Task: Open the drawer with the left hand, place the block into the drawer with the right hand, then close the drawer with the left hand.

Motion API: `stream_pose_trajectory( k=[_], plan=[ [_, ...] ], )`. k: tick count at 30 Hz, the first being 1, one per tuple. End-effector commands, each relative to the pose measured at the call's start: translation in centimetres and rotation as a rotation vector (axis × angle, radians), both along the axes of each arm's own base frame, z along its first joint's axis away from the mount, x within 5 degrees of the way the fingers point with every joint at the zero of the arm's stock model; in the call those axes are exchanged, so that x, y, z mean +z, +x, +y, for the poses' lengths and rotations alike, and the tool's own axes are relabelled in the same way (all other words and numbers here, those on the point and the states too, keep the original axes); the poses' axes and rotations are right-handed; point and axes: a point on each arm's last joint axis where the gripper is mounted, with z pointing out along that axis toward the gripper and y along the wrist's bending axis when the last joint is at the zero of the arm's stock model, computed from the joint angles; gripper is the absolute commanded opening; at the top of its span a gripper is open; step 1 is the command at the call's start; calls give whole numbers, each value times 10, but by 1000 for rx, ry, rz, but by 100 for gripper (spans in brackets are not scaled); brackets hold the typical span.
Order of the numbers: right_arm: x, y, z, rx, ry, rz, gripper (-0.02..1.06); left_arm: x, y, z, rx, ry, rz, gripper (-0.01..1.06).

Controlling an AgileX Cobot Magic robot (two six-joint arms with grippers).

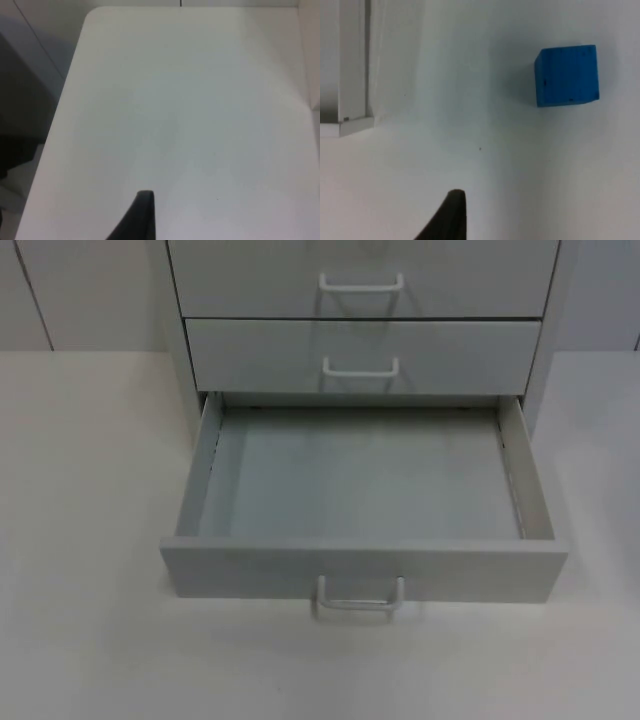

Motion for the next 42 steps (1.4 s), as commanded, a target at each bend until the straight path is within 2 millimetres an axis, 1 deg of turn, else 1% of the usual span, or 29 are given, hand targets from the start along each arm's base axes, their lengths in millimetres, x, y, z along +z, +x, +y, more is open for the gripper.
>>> stream_pose_trajectory(
  k=[1, 5, 6, 10, 11, 15, 16, 18, 21, 23, 25, 26, 30, 31, 35, 36, 39, 42],
  plan=[
    [-6, 12, -5, -5, -5, 40, 105, 1, -1, -1, 7, -17, -17, 105],
    [-31, 34, -17, -16, -15, 124, 105, 1, -1, -1, 9, -17, -19, 105],
    [-31, 34, -17, -16, -15, 124, 105, 1, -1, -1, 9, -17, -19, 105],
    [-58, 51, -29, -28, -23, 160, 105, 1, -1, -1, 9, -17, -19, 105],
    [-58, 51, -29, -28, -23, 160, 105, 1, -1, -1, 9, -17, -19, 105],
    [-77, 63, -40, -44, -37, 151, 105, 1, -1, -1, 8, -19, -19, 105],
    [-77, 63, -40, -44, -37, 151, 105, 1, -1, -1, 8, -19, -19, 105],
    [-86, 70, -42, -36, -51, 131, 105, 1, -1, -1, 8, -19, -19, 105],
    [-94, 77, -42, -31, -54, 106, 105, 1, -1, -1, 8, -18, -24, 105],
    [-108, 86, -39, -21, -52, 96, 105, 1, -1, -1, 8, -18, -25, 105],
    [-118, 91, -34, -8, -45, 89, 105, 1, -1, -1, 8, -18, -25, 105],
    [-118, 91, -34, -8, -45, 89, 105, 1, -1, -1, 8, -18, -25, 105],
    [-139, 100, -22, 38, -54, 93, 105, 1, -1, -1, 9, -15, -25, 105],
    [-139, 100, -22, 38, -54, 93, 105, 1, -1, -1, 9, -15, -25, 105],
    [-157, 103, -22, 8, -47, 117, 105, 1, -1, -1, 8, -18, -22, 105],
    [-157, 103, -22, 8, -47, 117, 105, 1, -1, -1, 8, -18, -22, 105],
    [-168, 104, -26, 11, -83, 139, 105, 1, -1, -1, 8, -18, -22, 105],
    [-172, 104, -26, 4, -81, 147, 104, 1, -1, -1, 8, -18, -22, 105]
  ],
)
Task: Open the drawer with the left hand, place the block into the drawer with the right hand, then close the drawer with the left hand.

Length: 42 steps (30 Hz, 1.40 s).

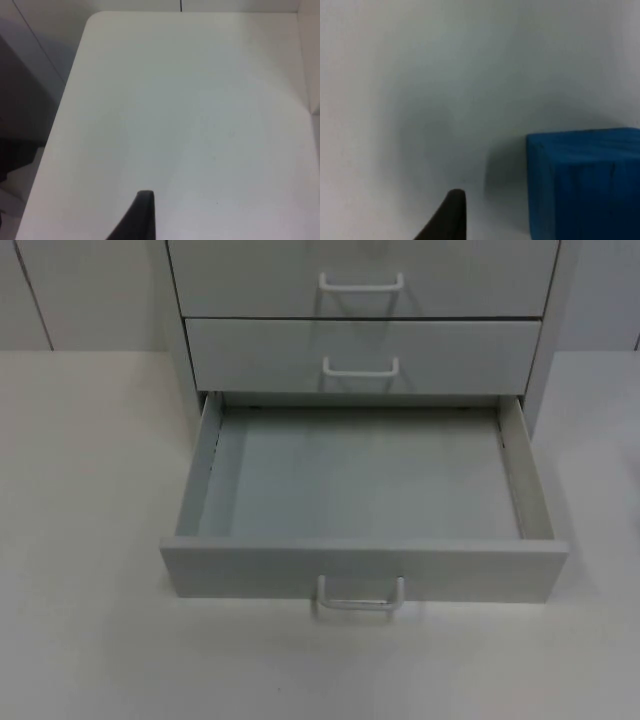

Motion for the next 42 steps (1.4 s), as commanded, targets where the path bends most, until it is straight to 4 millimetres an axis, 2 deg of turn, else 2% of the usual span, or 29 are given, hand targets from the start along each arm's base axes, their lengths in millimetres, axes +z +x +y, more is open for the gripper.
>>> stream_pose_trajectory(
  k=[1, 4, 5, 6, 9, 10, 11, 15, 16, 17, 20, 21, 25, 26, 30, 31, 35, 38, 41, 42],
  plan=[
    [-3, 2, 0, 0, -5, -7, 101, 0, -1, -1, 6, -17, -8, 105],
    [-3, 3, 0, -1, -4, -16, 87, 0, -1, -1, 6, -16, -11, 105],
    [-3, 3, 0, -1, -4, -16, 87, 0, -1, -1, 6, -16, -11, 105],
    [-3, 3, 0, -1, -4, -16, 82, 0, -1, -1, 6, -16, -11, 105],
    [-3, 3, 0, -12, -1, -13, 64, 0, -1, -1, 6, -16, -13, 105],
    [-3, 3, 0, -12, -1, -13, 55, 0, -1, -1, 6, -16, -13, 105],
    [-3, 3, 0, -12, -1, -13, 55, 0, -1, -1, 6, -16, -13, 105],
    [-1, 2, 0, -13, -3, -9, 10, 0, -1, -1, 6, -16, -11, 105],
    [-1, 2, 0, -13, -3, -9, 10, 0, -1, -1, 6, -16, -11, 105],
    [2, 1, 0, -14, -4, -10, 0, 0, -1, -1, 6, -16, -11, 105],
    [26, 0, 0, -21, -3, -67, 0, 0, -1, -1, 6, -16, -11, 105],
    [26, 0, 0, -21, -3, -67, 0, 0, -1, -1, 6, -16, -11, 105],
    [68, -11, 1, -72, 8, -137, 0, 0, -1, -1, 6, -16, -11, 105],
    [68, -11, 1, -72, 8, -137, 0, 0, -1, -1, 6, -16, -11, 105],
    [109, -28, 3, -100, 22, -192, 0, 0, -1, -1, 6, -14, -11, 105],
    [109, -28, 3, -100, 22, -192, 0, 0, -1, -1, 6, -14, -11, 105],
    [137, -42, 4, -112, 36, -256, 0, 0, -1, -1, 6, -14, -11, 105],
    [145, -46, 8, -102, 37, -268, 0, 0, -1, -1, 6, -14, -11, 105],
    [147, -48, 18, -69, 41, -270, 0, 0, -1, -1, 6, -16, -11, 105],
    [147, -47, 27, -38, 45, -269, 0, 0, -1, -1, 6, -16, -11, 105]
  ],
)
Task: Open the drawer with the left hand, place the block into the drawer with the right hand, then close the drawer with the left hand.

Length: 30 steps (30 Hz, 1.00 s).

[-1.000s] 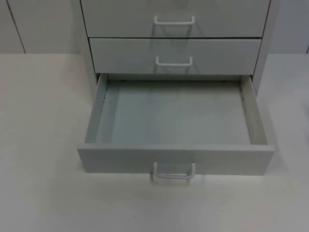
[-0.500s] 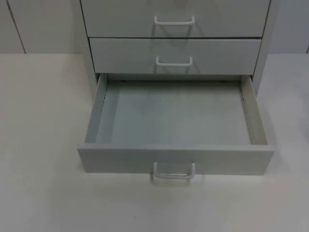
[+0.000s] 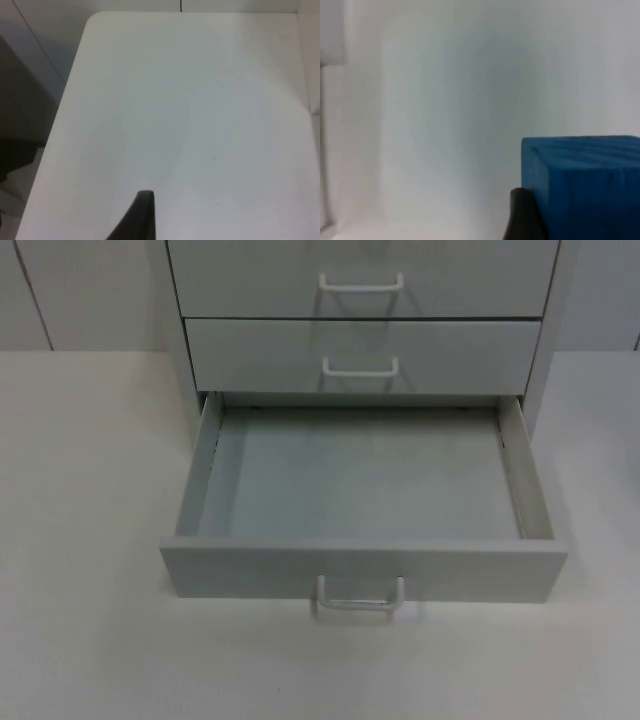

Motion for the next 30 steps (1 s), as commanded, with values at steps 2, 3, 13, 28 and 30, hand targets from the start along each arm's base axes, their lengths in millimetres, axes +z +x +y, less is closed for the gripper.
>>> stream_pose_trajectory(
  k=[2, 3, 13, 28, 30],
  plan=[
    [5, -1, 23, 76, 4, -24, 0, 0, -1, -1, 6, -16, -11, 105],
    [6, -2, 36, 105, 14, -35, 0, 0, -1, -1, 6, -16, -11, 105],
    [9, -15, 132, 291, 129, -145, 0, 0, -1, -1, 6, -17, -8, 105],
    [-26, 6, 273, 401, 34, -104, 0, 0, -1, -1, 6, -17, -8, 105],
    [-33, 11, 280, 404, 36, -103, 0, 0, -1, -1, 6, -17, -8, 105]
  ],
)
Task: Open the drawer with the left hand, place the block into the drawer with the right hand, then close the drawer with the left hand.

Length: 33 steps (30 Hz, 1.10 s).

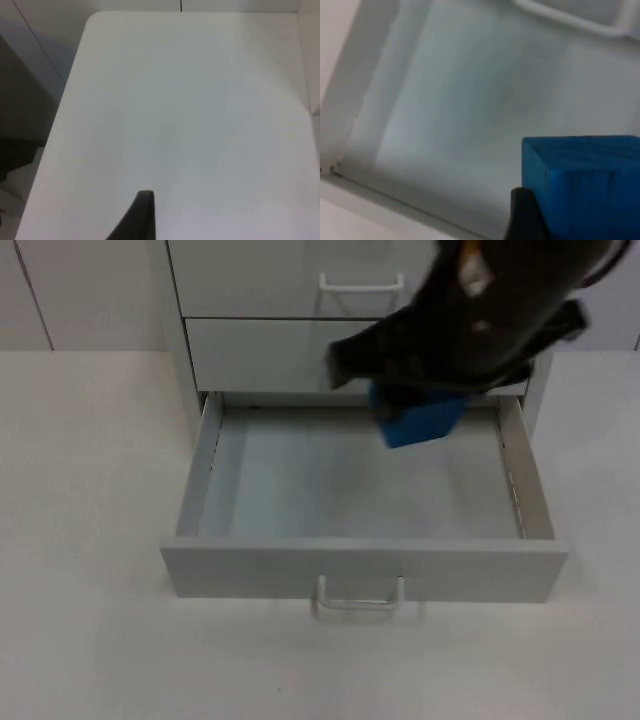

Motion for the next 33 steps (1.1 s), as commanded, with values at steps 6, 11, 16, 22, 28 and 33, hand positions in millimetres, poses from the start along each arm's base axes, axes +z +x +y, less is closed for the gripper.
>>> stream_pose_trajectory(
  k=[6, 11, 16, 22, 28, 33],
  plan=[
    [-35, 21, 27, -33, -13, -19, 0, 0, -1, -1, 5, -13, -7, 105],
    [-65, 27, 33, -39, -18, -7, 0, 0, -1, -1, 5, -13, -7, 105],
    [-91, 29, 38, -24, -13, 12, 0, 0, -1, -1, 4, -15, -8, 105],
    [-116, 33, 39, -51, -13, 24, 0, 0, -1, -1, 4, -15, -8, 105],
    [-126, 33, 37, -69, -37, 28, 8, 0, -1, -1, 4, -15, -8, 105],
    [-127, 33, 37, -71, -42, 29, 46, 0, -1, -1, 4, -15, -8, 105]
  ],
)
